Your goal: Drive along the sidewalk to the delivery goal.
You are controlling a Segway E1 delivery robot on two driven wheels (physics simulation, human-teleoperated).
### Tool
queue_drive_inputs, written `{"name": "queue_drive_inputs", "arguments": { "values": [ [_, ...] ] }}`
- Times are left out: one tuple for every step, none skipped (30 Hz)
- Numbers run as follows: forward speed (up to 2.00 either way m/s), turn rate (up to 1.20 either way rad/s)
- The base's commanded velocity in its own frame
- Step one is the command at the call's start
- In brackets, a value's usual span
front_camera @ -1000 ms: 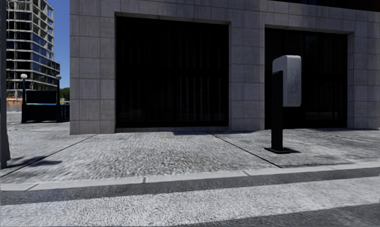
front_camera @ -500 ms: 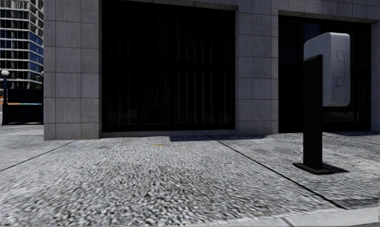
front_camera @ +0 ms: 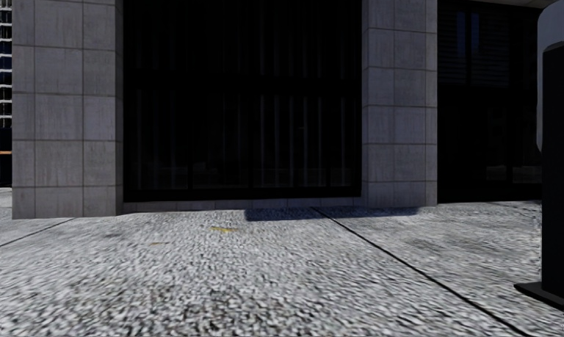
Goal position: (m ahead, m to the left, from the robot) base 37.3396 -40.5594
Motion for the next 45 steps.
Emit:
{"name": "queue_drive_inputs", "arguments": {
  "values": [
    [1.26, 0.00],
    [1.26, 0.00],
    [1.26, 0.00],
    [1.26, 0.00],
    [1.26, 0.00],
    [1.26, -0.06],
    [1.26, -0.16],
    [1.26, -0.16],
    [1.26, -0.19],
    [1.26, -0.19],
    [1.26, -0.20],
    [1.26, -0.20],
    [1.26, -0.22],
    [1.26, -0.22],
    [1.26, -0.28],
    [1.26, -0.31],
    [1.26, -0.31],
    [1.26, -0.31],
    [1.26, -0.34],
    [1.26, -0.34],
    [1.26, -0.38],
    [1.26, -0.46],
    [1.26, -0.52],
    [1.26, -0.59],
    [1.26, -0.59],
    [1.26, -0.61],
    [1.26, -0.62],
    [1.26, -0.62],
    [1.26, -0.63],
    [1.26, -0.63],
    [1.26, -0.67],
    [1.26, -0.67],
    [1.26, -0.71],
    [1.26, -0.72],
    [1.26, -0.72],
    [1.26, -0.72],
    [1.26, -0.72],
    [1.26, -0.72],
    [1.27, -0.72],
    [1.38, -0.72],
    [1.47, -0.72],
    [1.48, -0.72],
    [1.49, -0.72],
    [1.49, -0.72],
    [1.49, -0.72]
  ]
}}
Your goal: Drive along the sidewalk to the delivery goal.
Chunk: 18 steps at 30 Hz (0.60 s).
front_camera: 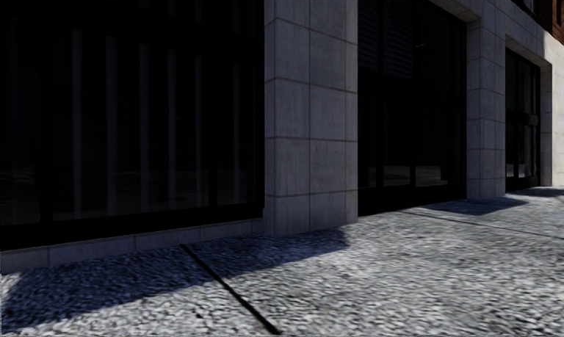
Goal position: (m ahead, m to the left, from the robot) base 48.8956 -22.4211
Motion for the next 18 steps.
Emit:
{"name": "queue_drive_inputs", "arguments": {
  "values": [
    [1.49, -0.72],
    [1.49, -0.72],
    [1.49, -0.72],
    [1.49, -0.72],
    [1.49, -0.72],
    [1.49, -0.72],
    [1.49, -0.72],
    [1.49, -0.72],
    [1.49, -0.72],
    [1.49, -0.72],
    [1.49, -0.72],
    [1.49, -0.72],
    [1.49, -0.72],
    [1.49, -0.72],
    [1.49, -0.72],
    [1.49, -0.72],
    [1.49, -0.72],
    [1.49, -0.72]
  ]
}}
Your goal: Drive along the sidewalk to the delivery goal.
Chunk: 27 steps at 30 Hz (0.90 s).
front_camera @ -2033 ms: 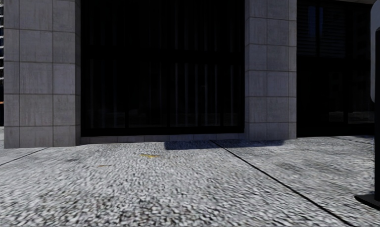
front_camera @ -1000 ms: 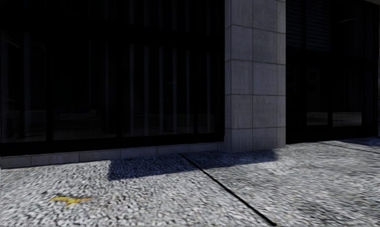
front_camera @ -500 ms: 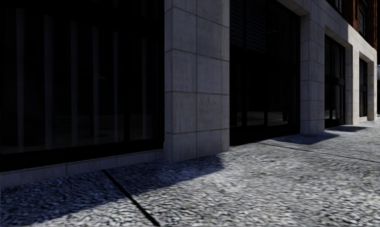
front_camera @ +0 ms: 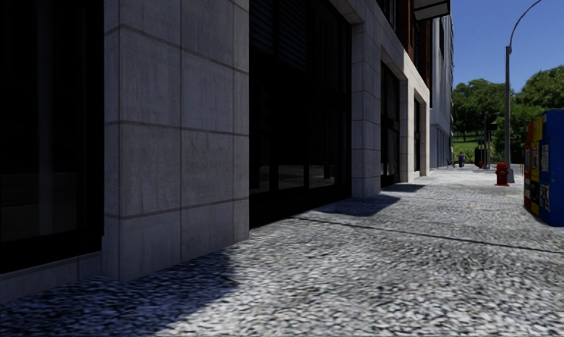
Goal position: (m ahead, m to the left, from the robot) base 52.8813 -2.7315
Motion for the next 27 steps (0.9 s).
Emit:
{"name": "queue_drive_inputs", "arguments": {
  "values": [
    [1.49, -0.72],
    [1.49, -0.72],
    [1.49, -0.72],
    [1.49, -0.72],
    [1.49, -0.72],
    [1.49, -0.72],
    [1.49, -0.72],
    [1.49, -0.72],
    [1.49, -0.72],
    [1.49, -0.72],
    [1.49, -0.72],
    [1.49, -0.72],
    [1.49, -0.72],
    [1.49, -0.72],
    [1.49, -0.72],
    [1.49, -0.72],
    [1.49, -0.72],
    [1.49, -0.72],
    [1.49, -0.71],
    [1.49, -0.70],
    [1.49, -0.70],
    [1.49, -0.70],
    [1.49, -0.70],
    [1.50, -0.69],
    [1.50, -0.67],
    [1.50, -0.65],
    [1.50, -0.26]
  ]
}}
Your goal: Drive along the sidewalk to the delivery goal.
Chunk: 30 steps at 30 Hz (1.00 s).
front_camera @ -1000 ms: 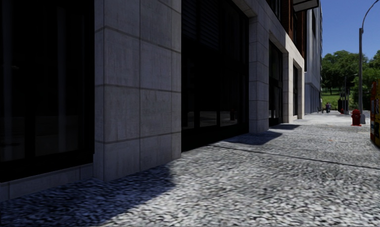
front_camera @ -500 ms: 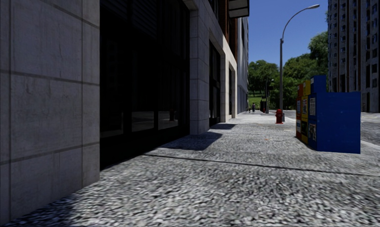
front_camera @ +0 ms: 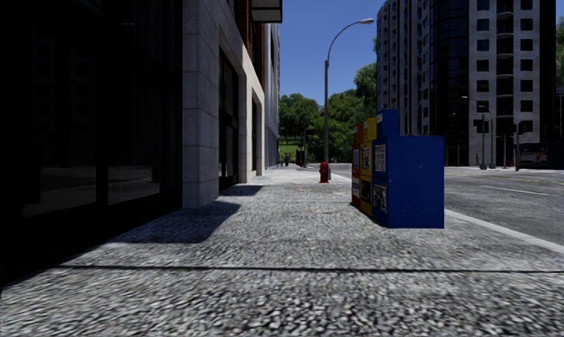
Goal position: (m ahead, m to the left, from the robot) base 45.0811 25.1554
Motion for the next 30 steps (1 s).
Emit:
{"name": "queue_drive_inputs", "arguments": {
  "values": [
    [1.50, -0.26],
    [1.50, 0.00],
    [1.50, 0.00],
    [1.50, 0.00],
    [1.50, 0.00],
    [1.50, 0.00],
    [1.50, 0.00],
    [1.51, 0.00],
    [1.51, 0.00],
    [1.51, 0.00],
    [1.51, 0.00],
    [1.51, 0.00],
    [1.51, 0.00],
    [1.51, 0.00],
    [1.51, 0.00],
    [1.51, 0.00],
    [2.00, 0.00],
    [2.00, 0.00],
    [2.00, 0.00],
    [2.00, 0.00],
    [2.00, 0.00],
    [2.00, 0.00],
    [2.00, 0.00],
    [2.00, 0.00],
    [2.00, 0.00],
    [2.00, 0.00],
    [2.00, 0.00],
    [2.00, 0.00],
    [2.00, 0.00],
    [2.00, 0.00]
  ]
}}
